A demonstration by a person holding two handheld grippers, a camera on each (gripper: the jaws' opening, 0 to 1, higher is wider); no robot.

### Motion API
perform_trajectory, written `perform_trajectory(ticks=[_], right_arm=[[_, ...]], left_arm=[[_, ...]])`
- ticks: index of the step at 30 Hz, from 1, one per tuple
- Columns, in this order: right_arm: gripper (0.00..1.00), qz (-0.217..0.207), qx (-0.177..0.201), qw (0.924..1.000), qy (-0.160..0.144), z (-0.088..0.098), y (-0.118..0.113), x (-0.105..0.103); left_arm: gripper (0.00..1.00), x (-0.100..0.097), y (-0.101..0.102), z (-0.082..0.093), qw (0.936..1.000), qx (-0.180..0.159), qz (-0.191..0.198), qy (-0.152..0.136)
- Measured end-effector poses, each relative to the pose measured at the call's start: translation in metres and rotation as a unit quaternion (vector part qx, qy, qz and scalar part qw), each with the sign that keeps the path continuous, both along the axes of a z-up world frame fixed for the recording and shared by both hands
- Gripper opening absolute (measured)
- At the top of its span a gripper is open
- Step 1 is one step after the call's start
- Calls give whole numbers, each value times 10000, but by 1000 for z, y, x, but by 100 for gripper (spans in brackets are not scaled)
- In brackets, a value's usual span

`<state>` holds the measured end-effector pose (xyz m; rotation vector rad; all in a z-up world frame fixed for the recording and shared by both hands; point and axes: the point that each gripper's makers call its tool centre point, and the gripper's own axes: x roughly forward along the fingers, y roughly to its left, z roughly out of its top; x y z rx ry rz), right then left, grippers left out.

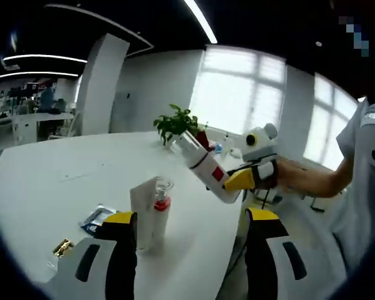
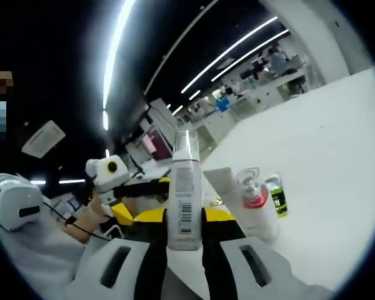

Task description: Arrange the skincare products in the storage area until every visible bottle or jar stands upright without overlapping.

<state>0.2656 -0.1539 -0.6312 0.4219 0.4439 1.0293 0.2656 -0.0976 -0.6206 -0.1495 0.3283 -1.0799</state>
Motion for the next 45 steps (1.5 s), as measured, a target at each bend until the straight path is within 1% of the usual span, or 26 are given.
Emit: perform_trajectory(ticks=[4,6,8,10,11,12,13,15,17,19,22,23,25,26,28,32,33,35,37,38,40,43,45], right_arm=[[19,177,-15,9998,-45,-1,7,-5],[19,285,-12,9995,-116,-3,10,-8],[19,423,13,9990,-111,-4,14,-13],[19,548,-57,9984,-153,-4,19,-17],[19,579,-89,9981,-193,-4,21,-18],[19,631,-97,9977,-211,-4,24,-20],[19,685,-80,9974,-187,-4,26,-21],[19,757,-35,9969,-210,-1,30,-23],[19,830,11,9963,-236,1,32,-25],[19,888,84,9957,-233,4,35,-27],[19,945,144,9951,-235,6,39,-28],[19,978,164,9948,-250,7,41,-29],[19,997,216,9945,-219,8,43,-30],[19,1005,228,9944,-219,8,43,-30],[19,1024,248,9942,-196,9,45,-31],[19,1045,319,9938,-195,11,50,-32],[19,1054,281,9938,-221,11,52,-32],[20,1002,320,9942,-217,12,52,-30],[20,1023,409,9938,-148,13,53,-30],[20,1014,385,9939,-184,13,54,-30],[20,1009,244,9943,-227,9,55,-29],[20,1027,246,9942,-192,7,55,-30],[20,1035,235,9942,-156,5,54,-30]], left_arm=[[63,0,-6,6,9995,-294,-73,102],[61,-1,-10,9,9985,-471,-181,195],[61,4,-13,6,9982,-496,-155,307],[58,8,-15,3,9976,-541,-107,426],[56,9,-16,4,9969,-625,-118,466],[53,8,-19,8,9953,-794,-174,532],[50,7,-21,10,9945,-855,-213,558],[46,6,-24,12,9938,-914,-269,565],[44,6,-26,13,9934,-952,-278,572],[42,7,-26,17,9921,-1089,-273,562],[37,6,-26,18,9900,-1205,-309,666],[35,6,-26,19,9889,-1263,-311,720],[33,6,-25,23,9846,-1497,-292,850],[33,5,-23,24,9837,-1559,-335,827],[33,6,-22,25,9831,-1605,-321,822],[31,1,-25,24,9825,-1613,-439,819],[30,1,-25,25,9803,-1702,-445,893],[25,2,-23,27,9774,-1806,-446,1006],[24,1,-23,27,9710,-1920,-391,1367],[23,1,-22,26,9681,-1946,-394,1526],[22,3,-22,22,9699,-1865,-394,1514],[21,1,-22,18,9647,-1885,-372,1803],[20,1,-23,16,9641,-1848,-387,1867]])
